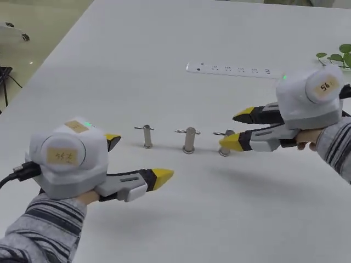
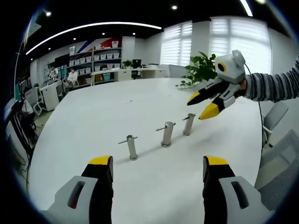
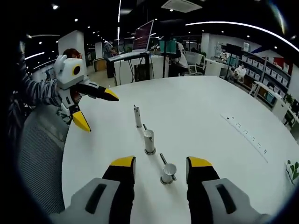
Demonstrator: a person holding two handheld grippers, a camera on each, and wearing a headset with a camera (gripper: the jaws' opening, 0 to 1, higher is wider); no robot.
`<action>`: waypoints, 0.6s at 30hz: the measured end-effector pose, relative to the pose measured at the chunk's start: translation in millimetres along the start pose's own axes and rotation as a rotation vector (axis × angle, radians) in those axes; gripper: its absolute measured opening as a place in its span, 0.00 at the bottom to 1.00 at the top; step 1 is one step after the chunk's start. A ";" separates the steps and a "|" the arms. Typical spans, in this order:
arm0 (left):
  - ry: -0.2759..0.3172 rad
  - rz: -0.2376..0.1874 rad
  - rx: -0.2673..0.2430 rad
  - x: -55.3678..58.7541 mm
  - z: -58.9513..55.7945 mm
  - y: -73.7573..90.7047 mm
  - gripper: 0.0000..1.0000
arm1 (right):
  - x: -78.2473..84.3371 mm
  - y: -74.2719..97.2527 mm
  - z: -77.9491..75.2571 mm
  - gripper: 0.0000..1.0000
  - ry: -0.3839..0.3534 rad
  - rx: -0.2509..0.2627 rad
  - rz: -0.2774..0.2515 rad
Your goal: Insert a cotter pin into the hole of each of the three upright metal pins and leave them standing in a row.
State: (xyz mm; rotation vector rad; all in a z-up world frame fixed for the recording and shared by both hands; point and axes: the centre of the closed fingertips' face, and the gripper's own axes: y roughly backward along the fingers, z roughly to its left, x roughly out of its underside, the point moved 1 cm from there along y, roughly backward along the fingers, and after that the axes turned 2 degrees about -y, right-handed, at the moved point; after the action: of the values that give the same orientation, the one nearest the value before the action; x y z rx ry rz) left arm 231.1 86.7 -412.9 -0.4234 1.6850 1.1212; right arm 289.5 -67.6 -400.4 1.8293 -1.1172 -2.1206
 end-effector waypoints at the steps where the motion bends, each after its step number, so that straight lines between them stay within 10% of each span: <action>1: -0.001 -0.002 -0.002 -1.2 0.6 0.6 0.78 | -4.2 4.5 1.7 0.41 -0.030 0.019 -0.036; 18: 0.036 -0.047 -0.017 -18.5 10.1 18.9 0.86 | -4.4 33.1 22.9 0.59 -0.212 0.173 -0.163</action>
State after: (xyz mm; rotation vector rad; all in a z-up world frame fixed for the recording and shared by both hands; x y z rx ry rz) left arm 230.7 100.4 -388.1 -0.4941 1.6892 1.1008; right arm 258.2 -78.9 -377.2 1.8594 -1.2740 -2.4282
